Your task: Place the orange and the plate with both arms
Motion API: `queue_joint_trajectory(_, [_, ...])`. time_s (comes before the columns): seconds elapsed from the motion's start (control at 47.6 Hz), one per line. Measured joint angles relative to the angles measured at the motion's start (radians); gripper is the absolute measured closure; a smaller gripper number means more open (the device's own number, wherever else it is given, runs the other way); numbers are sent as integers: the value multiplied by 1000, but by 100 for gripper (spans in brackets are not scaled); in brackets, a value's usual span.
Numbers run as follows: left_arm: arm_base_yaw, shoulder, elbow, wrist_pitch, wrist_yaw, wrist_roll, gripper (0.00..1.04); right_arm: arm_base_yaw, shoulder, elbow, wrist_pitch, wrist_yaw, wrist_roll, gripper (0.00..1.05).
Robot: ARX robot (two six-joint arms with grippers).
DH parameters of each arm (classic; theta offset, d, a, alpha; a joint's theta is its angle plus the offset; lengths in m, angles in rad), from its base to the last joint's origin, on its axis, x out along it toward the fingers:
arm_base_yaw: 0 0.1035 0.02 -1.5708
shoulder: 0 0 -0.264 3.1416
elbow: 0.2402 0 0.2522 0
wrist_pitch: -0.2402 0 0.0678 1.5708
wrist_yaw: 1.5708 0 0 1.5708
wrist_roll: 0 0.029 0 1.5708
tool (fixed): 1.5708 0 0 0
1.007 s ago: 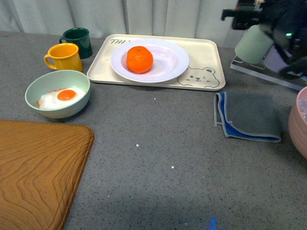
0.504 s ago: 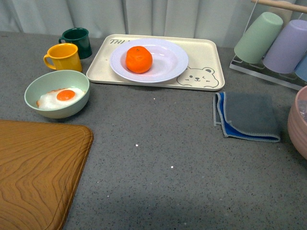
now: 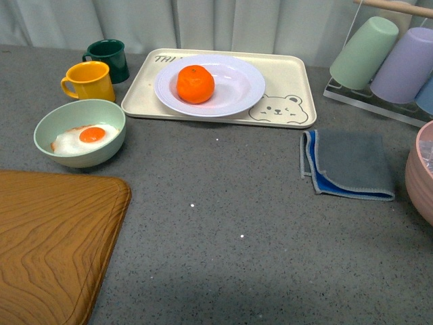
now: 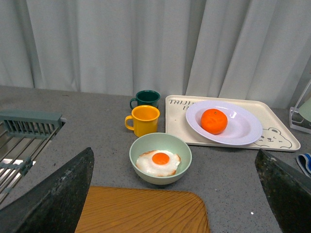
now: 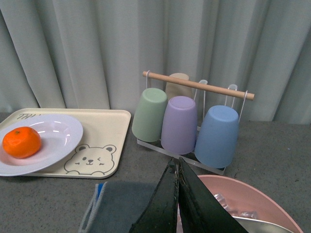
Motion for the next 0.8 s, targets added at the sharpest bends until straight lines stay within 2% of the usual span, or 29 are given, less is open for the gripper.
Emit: queue_joint_trajectory(0.797, [0, 0, 0, 0, 0, 0, 7, -1, -634, -132, -489, -3, 0, 104])
